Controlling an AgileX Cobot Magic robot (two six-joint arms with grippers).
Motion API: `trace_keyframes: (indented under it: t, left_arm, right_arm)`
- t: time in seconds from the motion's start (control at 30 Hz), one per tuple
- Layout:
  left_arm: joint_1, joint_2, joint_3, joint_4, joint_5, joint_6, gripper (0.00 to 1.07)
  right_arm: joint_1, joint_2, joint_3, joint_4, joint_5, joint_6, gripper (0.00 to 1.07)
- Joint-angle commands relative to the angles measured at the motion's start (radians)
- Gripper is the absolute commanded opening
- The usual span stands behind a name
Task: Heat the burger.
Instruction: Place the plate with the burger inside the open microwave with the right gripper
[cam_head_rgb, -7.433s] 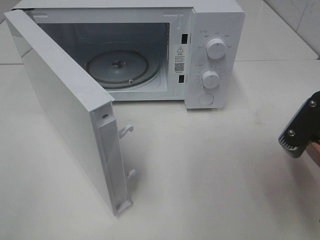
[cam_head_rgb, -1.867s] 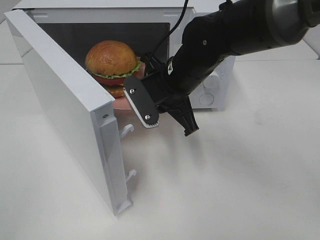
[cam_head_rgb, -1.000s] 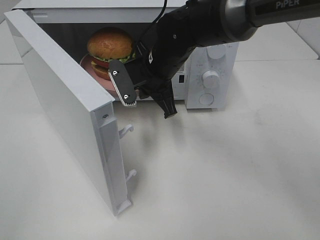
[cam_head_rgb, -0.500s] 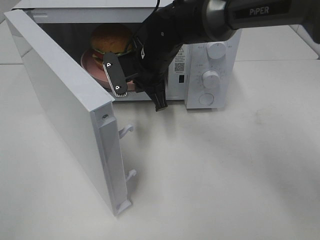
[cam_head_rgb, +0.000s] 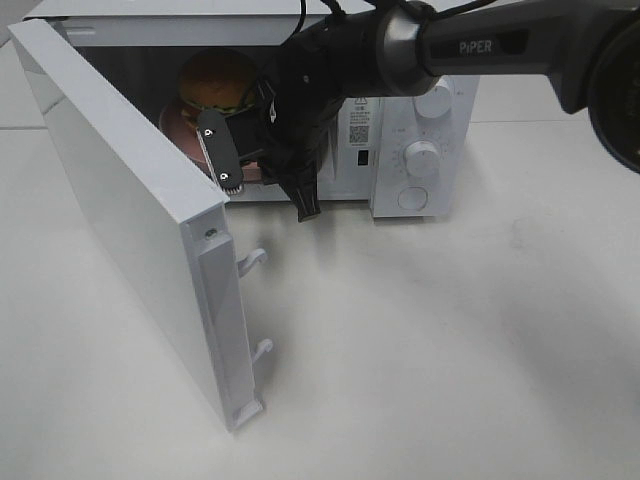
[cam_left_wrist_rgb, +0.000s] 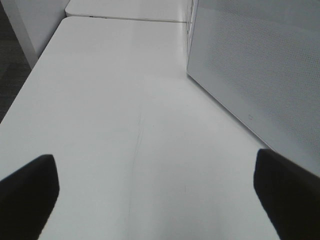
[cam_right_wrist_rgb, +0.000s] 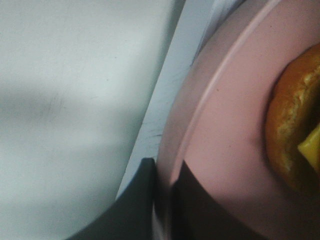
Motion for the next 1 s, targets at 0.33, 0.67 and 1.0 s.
trace_keyframes:
  t: [0.33,0.67,1.0]
  left_arm:
    - [-0.001,-0.006,0.003,0.000,0.003,-0.001,0.98]
    - [-0.001,-0.006,0.003,0.000,0.003,-0.001,0.98]
    - [-0.001,-0.006,0.003,0.000,0.003,-0.001,0.98]
  right_arm:
    - [-0.019,0.065,-0.142,-0.021,-0.040,0.069,0.04]
    - [-0.018,0.094,-0.170,-0.025,-0.062,0.072,0.15]
    - [-0.018,0.097,-0.168,0.001,-0.030,0.072,0.47]
